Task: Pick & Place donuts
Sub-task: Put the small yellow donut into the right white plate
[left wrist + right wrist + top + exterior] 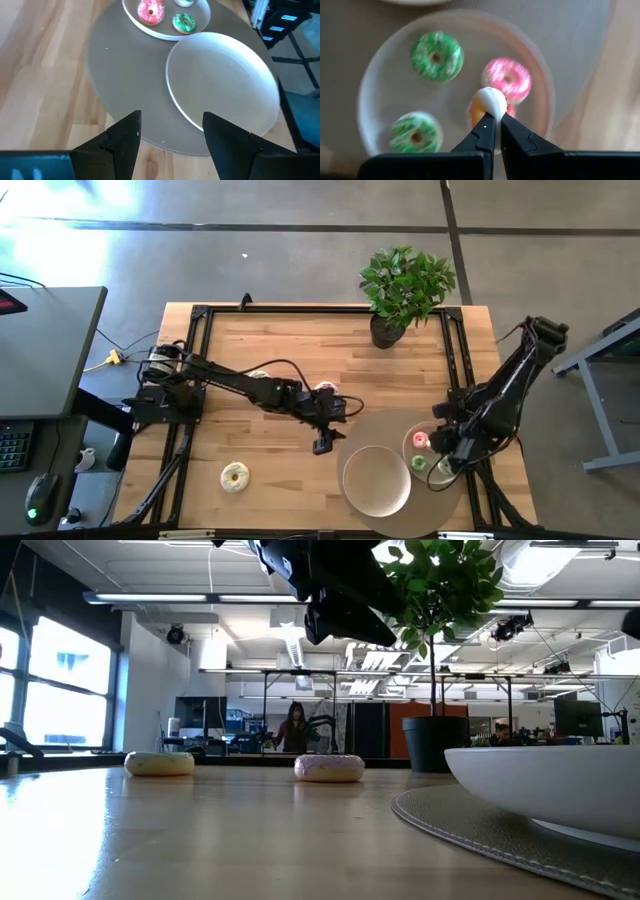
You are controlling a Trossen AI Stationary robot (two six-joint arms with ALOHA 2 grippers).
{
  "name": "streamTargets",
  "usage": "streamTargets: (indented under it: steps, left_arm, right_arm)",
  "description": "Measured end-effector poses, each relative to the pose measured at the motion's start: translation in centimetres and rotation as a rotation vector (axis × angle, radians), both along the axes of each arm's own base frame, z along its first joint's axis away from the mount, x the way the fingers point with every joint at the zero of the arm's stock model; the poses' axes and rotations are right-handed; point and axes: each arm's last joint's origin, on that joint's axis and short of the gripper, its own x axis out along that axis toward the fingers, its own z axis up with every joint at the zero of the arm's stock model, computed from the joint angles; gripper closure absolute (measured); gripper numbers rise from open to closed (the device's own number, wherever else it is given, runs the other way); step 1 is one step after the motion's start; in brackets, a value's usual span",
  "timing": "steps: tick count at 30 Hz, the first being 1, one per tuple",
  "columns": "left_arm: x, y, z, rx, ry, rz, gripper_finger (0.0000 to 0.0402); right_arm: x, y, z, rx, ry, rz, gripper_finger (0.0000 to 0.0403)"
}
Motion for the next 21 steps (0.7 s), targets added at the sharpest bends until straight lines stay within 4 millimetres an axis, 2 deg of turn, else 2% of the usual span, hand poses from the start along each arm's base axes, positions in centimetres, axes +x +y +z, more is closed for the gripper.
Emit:
streamTargets:
  steps: [7, 14, 21]
  left_arm:
    - [0.0, 0.0, 0.0, 0.004, 0.000, 0.006, 0.0191]
    - [0.0, 0.0, -0.1, 0.004, 0.001, 0.005, 0.0191]
    - [0.0, 0.0, -0.1, 0.004, 0.001, 0.004, 0.0191]
  right_arm:
    - [-1.1, -0.7, -0.8, -0.029, 0.242, -0.276, 0.0394]
    - [-0.6, -0.1, -1.5, -0.028, 0.245, -0.471, 0.0379]
    - [-0.1, 0.6, -2.6, -0.053, 0.282, -0.515, 0.0354]
